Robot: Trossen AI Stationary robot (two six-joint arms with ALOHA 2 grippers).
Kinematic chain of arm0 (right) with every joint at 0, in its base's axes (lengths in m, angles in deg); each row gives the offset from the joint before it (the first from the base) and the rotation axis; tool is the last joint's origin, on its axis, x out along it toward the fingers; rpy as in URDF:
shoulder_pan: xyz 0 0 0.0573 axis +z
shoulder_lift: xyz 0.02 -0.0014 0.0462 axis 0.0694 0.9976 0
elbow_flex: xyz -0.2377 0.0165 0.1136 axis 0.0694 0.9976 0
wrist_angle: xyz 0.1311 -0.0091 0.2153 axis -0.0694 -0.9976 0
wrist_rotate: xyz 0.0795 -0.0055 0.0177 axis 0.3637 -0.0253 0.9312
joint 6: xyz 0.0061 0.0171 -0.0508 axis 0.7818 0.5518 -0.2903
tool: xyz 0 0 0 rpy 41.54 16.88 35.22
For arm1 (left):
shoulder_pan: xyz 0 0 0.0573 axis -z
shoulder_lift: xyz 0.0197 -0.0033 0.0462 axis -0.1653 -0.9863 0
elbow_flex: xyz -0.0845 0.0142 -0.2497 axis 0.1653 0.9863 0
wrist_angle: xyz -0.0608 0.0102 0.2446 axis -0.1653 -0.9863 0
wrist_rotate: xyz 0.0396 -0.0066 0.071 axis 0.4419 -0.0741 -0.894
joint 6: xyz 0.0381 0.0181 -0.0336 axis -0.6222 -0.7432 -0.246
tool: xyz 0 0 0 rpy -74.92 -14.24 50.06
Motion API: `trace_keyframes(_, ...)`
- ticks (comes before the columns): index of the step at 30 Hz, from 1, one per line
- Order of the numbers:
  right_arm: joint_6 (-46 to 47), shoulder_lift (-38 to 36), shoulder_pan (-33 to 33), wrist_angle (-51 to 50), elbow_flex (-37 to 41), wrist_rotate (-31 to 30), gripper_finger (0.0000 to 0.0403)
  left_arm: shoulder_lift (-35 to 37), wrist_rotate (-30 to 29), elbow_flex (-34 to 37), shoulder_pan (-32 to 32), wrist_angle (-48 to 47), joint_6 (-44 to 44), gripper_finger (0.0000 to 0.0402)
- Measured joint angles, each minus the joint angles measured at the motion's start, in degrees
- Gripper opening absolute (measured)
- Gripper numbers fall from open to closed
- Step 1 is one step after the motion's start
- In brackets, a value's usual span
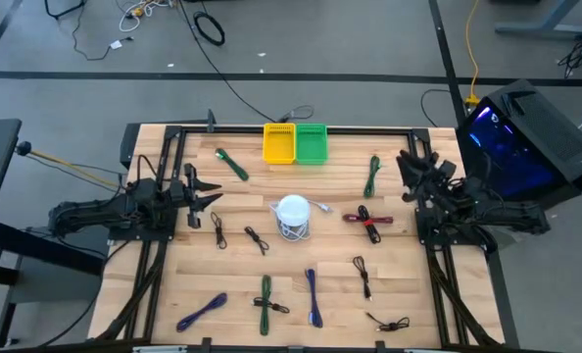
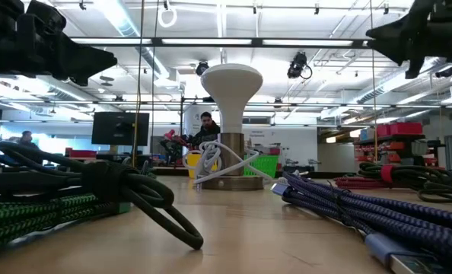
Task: Pick & Place USB Port
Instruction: Put the green charger cable into the green bin
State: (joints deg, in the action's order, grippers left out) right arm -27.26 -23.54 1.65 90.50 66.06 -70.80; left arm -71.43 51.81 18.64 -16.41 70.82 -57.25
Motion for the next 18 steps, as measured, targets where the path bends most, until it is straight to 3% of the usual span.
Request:
trace_keyframes(2, -2.6, 2.2, -0.1, 1.1, -0.5, -3.2, 0.0134, 0.0, 0.0, 0.0, 0.0, 0.0, 0.0, 0.011)
trace_keyframes(4, -4.1, 5.8, -0.5, 0.3, -2.0, -11.7, 0.0134, 0.0, 0.0, 0.0, 0.0, 0.0, -0.1, 0.011)
trace_keyframes(6, -5.1, 9.7, -1.3, -2.1, -5.0, -19.5, 0.0134, 0.0, -0.3, 0.0, 0.0, 0.0, -0.1, 0.011)
trace_keyframes(8, -5.1, 14.2, -2.3, -7.9, -9.0, -22.7, 0.0134, 0.0, -0.8, 0.0, 0.0, 0.0, -0.1, 0.011)
trace_keyframes(13, -0.2, 27.2, -6.2, -20.6, -17.4, -22.8, 0.0134, 0.0, -1.3, 0.0, 0.0, 0.0, 0.0, 0.011)
trace_keyframes(18, 9.4, 39.7, -8.6, -29.8, -19.6, -19.3, 0.0134, 0.0, -1.3, 0.0, 0.0, 0.0, 2.3, 0.011)
